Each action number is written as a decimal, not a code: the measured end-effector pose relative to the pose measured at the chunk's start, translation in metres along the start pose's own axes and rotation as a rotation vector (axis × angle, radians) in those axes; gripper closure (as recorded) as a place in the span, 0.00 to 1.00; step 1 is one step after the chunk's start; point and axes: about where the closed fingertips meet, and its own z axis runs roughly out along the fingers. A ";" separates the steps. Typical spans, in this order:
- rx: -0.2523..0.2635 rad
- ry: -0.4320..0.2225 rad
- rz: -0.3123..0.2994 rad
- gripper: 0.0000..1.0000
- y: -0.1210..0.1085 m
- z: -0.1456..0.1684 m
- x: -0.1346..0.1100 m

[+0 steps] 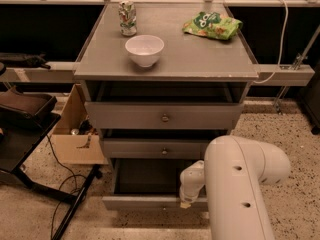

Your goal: Open bottom drawer

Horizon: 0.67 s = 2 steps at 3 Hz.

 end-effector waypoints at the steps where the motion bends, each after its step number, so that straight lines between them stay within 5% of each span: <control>1: 0.000 0.000 0.000 0.05 0.000 0.000 0.000; 2: 0.000 0.000 0.000 0.00 0.000 0.000 0.000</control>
Offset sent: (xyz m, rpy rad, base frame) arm 0.0000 0.0000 0.0000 0.0000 0.0000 0.0000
